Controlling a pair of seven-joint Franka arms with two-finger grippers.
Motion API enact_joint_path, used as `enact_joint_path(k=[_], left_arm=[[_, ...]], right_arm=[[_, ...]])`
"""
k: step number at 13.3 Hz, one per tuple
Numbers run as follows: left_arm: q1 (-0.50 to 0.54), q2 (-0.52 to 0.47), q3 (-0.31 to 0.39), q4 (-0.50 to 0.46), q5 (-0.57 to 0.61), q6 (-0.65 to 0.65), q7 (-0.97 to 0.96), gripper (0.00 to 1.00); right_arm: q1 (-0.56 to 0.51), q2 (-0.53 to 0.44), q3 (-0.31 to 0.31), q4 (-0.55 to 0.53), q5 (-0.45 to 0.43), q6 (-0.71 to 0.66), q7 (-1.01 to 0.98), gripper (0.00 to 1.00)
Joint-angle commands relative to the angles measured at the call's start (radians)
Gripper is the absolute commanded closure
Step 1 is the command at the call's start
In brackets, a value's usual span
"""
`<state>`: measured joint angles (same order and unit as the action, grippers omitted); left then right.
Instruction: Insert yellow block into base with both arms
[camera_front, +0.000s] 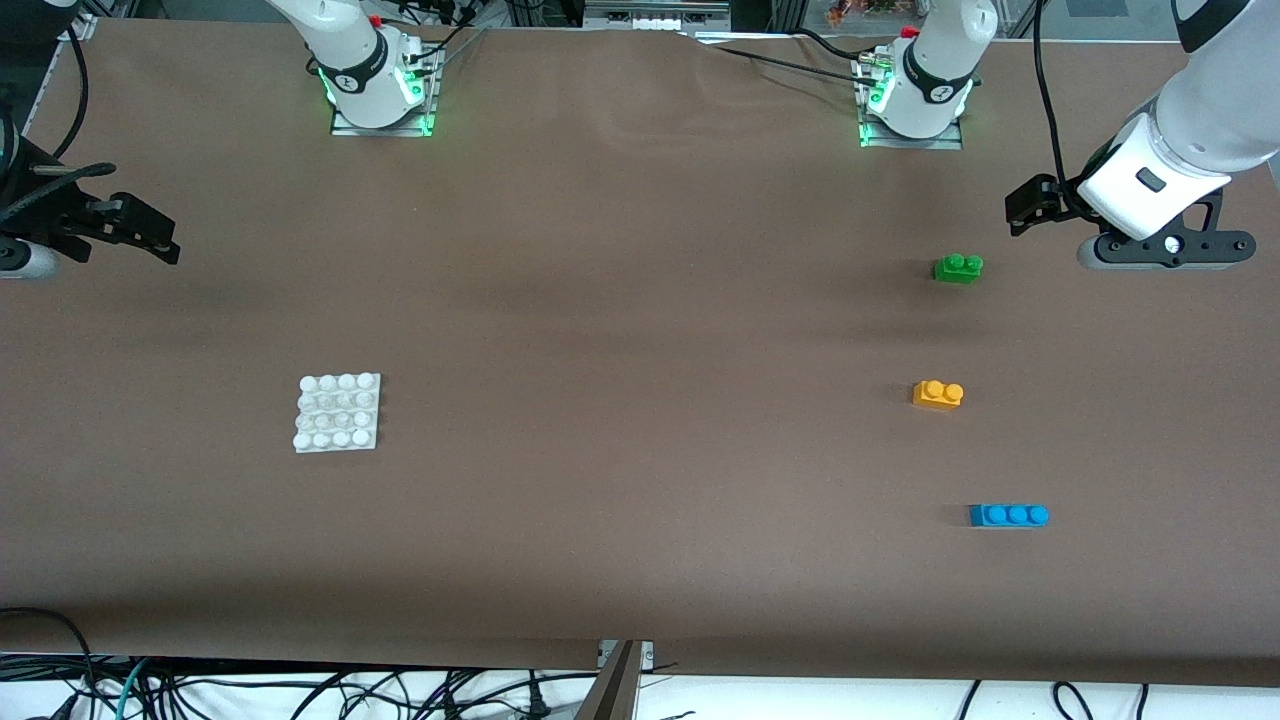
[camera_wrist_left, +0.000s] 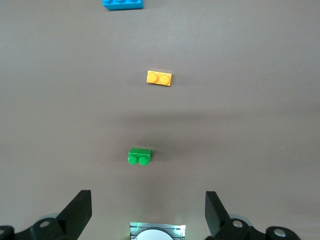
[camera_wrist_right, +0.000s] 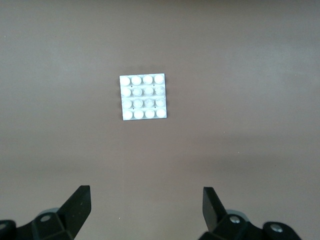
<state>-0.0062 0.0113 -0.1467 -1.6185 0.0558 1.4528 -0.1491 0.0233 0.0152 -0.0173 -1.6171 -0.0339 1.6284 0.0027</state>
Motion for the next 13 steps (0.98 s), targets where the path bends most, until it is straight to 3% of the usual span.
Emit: enact_joint_path(k=[1,8,13], left_arm=[[0.005,0.015,-0.001,0.032,-0.025,-0.023,0.006,0.0],[0.005,0.015,-0.001,0.032,-0.027,-0.023,0.006,0.0],[0.005,0.015,-0.001,0.032,-0.027,-0.023,0.005,0.0]], right_arm=[[-0.005,0.002,0.0,0.009,0.009,-0.01,0.006,0.01],[0.003,0.002,0.004,0.013,-0.003,-0.002,0.008,0.01],[0.029,0.097,0.013,0.008,-0.017,-0.008,-0.009,0.01]])
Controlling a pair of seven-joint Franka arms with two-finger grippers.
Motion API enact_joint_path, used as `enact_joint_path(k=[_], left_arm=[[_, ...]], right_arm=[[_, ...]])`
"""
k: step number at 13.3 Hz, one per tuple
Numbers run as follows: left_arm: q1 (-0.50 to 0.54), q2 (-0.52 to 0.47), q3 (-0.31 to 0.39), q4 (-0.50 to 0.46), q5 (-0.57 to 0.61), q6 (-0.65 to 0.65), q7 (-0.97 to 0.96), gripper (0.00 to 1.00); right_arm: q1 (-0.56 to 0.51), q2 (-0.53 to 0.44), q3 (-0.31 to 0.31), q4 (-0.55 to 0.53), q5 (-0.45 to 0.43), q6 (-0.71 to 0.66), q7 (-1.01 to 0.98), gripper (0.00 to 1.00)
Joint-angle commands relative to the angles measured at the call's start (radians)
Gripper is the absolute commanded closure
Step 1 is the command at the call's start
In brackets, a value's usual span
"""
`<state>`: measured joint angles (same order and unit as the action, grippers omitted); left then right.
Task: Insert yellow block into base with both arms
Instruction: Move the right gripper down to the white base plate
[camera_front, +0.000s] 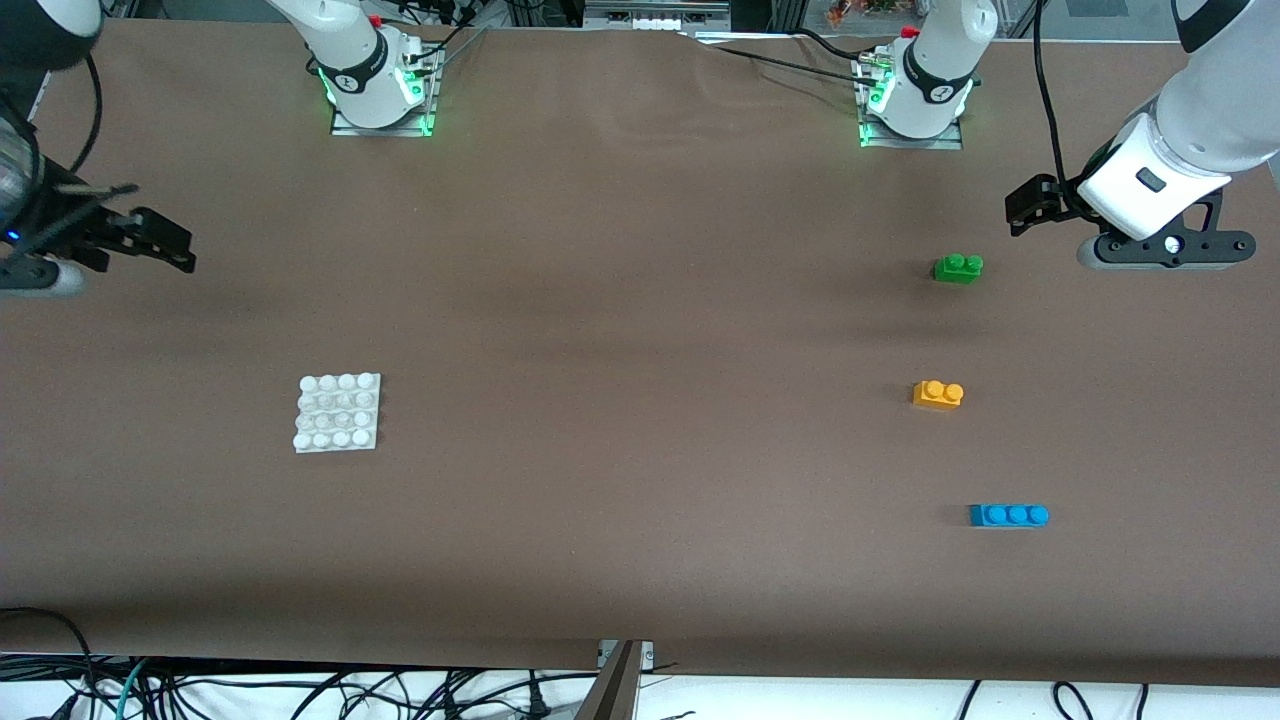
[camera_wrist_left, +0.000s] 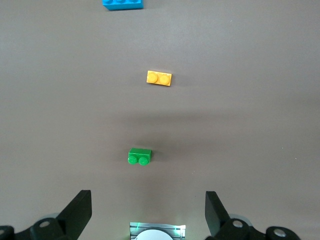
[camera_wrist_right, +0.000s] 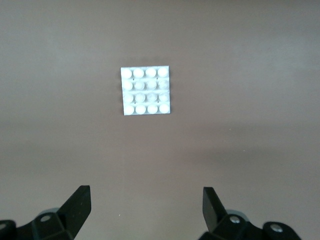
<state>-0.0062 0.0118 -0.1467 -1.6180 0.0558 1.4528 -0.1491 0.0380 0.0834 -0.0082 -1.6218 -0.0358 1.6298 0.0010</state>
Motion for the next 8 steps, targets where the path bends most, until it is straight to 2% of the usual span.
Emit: enact_joint_path(k=[1,8], left_arm=[[0.005,0.014,-0.001,0.032,-0.027,-0.023,0.005,0.0],[0.005,0.014,0.001,0.032,-0.027,-0.023,0.003,0.0]], right_arm=[[0.014,0.035,0.002,0.011,-0.009,-0.013,-0.01,0.01],[0.003,0.139,-0.009,-0.006,-0.004,0.074,-0.058,0.01]])
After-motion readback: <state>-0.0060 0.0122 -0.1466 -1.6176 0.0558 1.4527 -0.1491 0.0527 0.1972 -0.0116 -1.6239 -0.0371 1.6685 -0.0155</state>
